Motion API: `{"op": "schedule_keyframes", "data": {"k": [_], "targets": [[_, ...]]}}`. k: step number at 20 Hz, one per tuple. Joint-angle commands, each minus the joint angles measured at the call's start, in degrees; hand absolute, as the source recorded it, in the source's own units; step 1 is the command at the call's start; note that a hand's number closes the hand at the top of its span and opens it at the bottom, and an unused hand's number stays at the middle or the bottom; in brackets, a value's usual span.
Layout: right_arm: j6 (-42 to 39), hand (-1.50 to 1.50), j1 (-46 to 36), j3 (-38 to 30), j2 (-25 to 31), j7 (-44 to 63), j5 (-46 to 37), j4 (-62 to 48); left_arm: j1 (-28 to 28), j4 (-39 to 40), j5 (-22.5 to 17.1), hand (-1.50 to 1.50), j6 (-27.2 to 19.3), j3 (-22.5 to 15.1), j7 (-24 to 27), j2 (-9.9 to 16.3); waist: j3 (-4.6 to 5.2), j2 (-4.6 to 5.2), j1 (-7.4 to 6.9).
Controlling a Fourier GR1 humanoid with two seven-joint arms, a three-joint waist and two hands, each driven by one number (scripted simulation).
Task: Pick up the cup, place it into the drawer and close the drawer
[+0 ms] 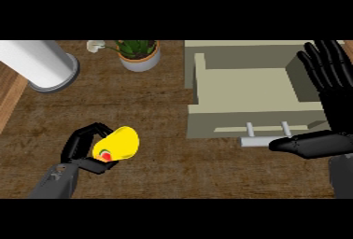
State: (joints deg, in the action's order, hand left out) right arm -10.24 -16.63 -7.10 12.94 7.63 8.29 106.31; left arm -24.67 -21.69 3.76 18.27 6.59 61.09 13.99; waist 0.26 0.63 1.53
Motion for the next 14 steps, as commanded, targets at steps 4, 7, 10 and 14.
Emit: {"op": "schedule_keyframes", "data": {"k": [4, 7, 10, 14], "targets": [[-0.02, -1.50, 0.98, -0.71, -0.46, -1.50, 0.25, -0.93, -1.60, -0.76, -10.39, 1.50, -15.07, 12.63, 6.12, -6.84, -0.10, -0.14, -0.79], [0.75, -1.50, 2.19, 0.51, -0.79, 2.19, 0.28, 3.51, -5.68, -1.43, -10.71, 1.50, -9.59, 11.90, 6.31, -7.79, -0.11, -0.43, -0.02], [-0.92, -1.50, 6.31, 0.35, -0.10, 1.73, 0.62, 6.25, -7.98, -4.77, -9.82, 1.50, -7.67, 9.66, 1.63, -7.07, -0.24, -0.74, -0.50], [-2.79, -1.50, 3.44, -3.17, 1.81, -2.95, 1.37, -1.12, -12.13, -9.34, -9.10, 1.50, -9.23, 7.54, -3.80, -7.46, -0.29, -0.67, -1.32]]}}
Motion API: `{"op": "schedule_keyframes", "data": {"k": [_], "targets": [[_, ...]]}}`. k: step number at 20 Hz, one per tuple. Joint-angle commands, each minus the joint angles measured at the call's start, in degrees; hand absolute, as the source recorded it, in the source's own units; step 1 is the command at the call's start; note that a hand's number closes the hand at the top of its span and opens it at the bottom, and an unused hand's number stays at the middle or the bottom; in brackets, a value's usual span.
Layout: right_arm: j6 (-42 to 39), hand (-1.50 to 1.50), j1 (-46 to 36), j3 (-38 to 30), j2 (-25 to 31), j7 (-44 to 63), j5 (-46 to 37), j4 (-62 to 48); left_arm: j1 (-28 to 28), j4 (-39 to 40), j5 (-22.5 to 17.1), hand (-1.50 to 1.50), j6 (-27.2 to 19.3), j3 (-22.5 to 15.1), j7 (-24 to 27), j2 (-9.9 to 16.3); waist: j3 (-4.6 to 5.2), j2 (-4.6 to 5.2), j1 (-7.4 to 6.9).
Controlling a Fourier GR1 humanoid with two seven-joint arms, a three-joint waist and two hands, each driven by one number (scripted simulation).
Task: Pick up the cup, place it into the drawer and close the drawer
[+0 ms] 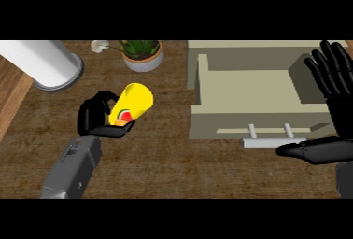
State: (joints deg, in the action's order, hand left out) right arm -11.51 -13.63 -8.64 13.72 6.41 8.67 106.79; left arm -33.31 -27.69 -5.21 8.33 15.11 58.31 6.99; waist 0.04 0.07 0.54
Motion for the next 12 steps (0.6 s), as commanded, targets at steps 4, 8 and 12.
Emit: {"op": "schedule_keyframes", "data": {"k": [4, 8, 12], "targets": [[-0.31, -1.50, -1.14, -1.91, 1.28, 1.52, 1.32, -0.45, -9.04, -10.85, 0.42, 1.50, -3.28, -4.20, -10.32, -4.57, -0.10, -0.48, -0.54], [2.24, -1.50, -3.07, -0.12, -0.59, 1.49, -1.50, -1.00, -10.18, -19.25, 0.06, 1.50, -3.77, -8.06, -20.68, -6.82, -0.09, -0.57, -1.18], [3.66, -1.50, -3.84, 1.68, -1.80, 2.78, -3.24, -0.84, -17.64, -23.36, -1.58, 1.50, -9.89, -9.34, -29.23, -6.93, -0.05, -0.31, -0.62]]}}
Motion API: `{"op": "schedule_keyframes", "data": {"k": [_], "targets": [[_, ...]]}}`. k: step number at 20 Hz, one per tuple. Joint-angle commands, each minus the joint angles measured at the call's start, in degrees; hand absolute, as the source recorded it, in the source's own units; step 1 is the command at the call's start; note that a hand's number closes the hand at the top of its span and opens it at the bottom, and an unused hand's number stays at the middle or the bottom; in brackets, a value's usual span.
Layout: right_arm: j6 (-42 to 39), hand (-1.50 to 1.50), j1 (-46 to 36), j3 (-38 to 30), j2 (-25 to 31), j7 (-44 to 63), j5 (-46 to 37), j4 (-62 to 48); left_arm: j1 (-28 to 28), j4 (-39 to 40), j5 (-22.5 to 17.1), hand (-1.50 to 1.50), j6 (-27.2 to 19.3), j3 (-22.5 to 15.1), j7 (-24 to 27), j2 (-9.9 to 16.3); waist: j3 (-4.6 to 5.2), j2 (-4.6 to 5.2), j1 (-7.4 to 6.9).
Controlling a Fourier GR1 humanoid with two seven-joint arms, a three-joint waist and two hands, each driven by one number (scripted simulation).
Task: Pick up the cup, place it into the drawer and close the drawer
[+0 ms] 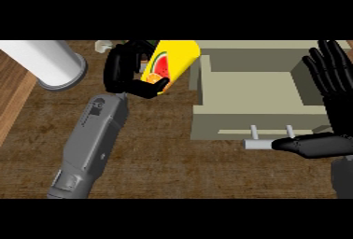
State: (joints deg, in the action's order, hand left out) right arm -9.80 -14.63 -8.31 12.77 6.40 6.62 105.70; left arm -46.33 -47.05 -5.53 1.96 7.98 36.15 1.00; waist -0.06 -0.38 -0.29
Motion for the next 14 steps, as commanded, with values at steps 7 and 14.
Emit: {"op": "schedule_keyframes", "data": {"k": [7, 14], "targets": [[-0.32, -1.50, 1.26, -0.17, 0.23, 0.41, 0.07, 2.97, -18.18, 1.35, -1.92, 1.50, -15.03, -7.37, -17.21, -0.99, 0.04, 0.39, 2.17], [-2.42, -1.50, -1.63, -1.58, 0.72, -3.65, 1.83, -3.10, -29.11, 15.92, -5.54, 1.50, -21.50, -12.33, -23.98, -0.99, -0.05, 1.14, 4.07]]}}
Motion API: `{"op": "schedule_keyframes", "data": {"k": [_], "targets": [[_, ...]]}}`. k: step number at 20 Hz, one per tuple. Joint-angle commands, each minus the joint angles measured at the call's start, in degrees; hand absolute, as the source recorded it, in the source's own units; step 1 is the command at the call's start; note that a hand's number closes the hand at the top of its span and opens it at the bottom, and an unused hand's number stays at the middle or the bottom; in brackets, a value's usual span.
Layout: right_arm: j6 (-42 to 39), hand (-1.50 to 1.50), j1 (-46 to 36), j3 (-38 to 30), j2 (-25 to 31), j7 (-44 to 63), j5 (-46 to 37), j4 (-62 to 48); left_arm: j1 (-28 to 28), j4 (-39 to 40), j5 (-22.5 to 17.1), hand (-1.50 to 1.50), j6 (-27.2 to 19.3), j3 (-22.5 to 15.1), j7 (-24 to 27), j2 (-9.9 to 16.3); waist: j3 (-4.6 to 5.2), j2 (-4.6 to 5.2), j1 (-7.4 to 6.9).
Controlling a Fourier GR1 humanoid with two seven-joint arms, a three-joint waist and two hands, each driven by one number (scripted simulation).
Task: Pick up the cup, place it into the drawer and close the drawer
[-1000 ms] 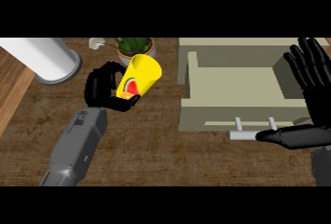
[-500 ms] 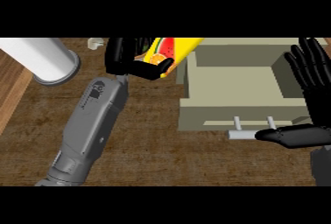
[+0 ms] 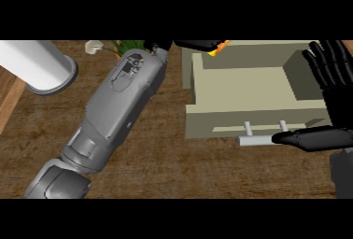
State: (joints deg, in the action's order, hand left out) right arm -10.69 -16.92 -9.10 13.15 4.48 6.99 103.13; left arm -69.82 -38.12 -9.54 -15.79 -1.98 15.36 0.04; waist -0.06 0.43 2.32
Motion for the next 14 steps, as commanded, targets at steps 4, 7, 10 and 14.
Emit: {"op": "schedule_keyframes", "data": {"k": [4, 7, 10, 14], "targets": [[-2.44, -1.50, -0.53, -0.68, 1.35, -0.49, 1.97, -0.21, -8.36, 14.60, -2.85, 1.50, -5.51, -4.61, -3.14, -0.04, -0.05, 0.61, 2.36], [-0.08, -1.50, -2.61, 1.29, -0.65, 0.15, -0.12, -1.07, -6.38, 18.19, -4.47, 1.50, -2.45, -7.89, -0.67, -0.04, -0.03, 1.12, 3.16], [-1.20, -1.50, -2.27, 2.15, -0.40, -0.52, -0.21, -0.17, -7.04, 20.67, -5.07, 1.50, -0.26, -11.42, -3.46, -0.04, -0.06, 1.51, 5.53], [-1.14, -1.50, -4.63, 3.00, -1.24, -0.96, -0.21, -2.17, -4.03, 20.63, -6.54, 1.50, 1.39, -16.63, -3.33, -0.04, -0.08, 1.79, 7.16]]}}
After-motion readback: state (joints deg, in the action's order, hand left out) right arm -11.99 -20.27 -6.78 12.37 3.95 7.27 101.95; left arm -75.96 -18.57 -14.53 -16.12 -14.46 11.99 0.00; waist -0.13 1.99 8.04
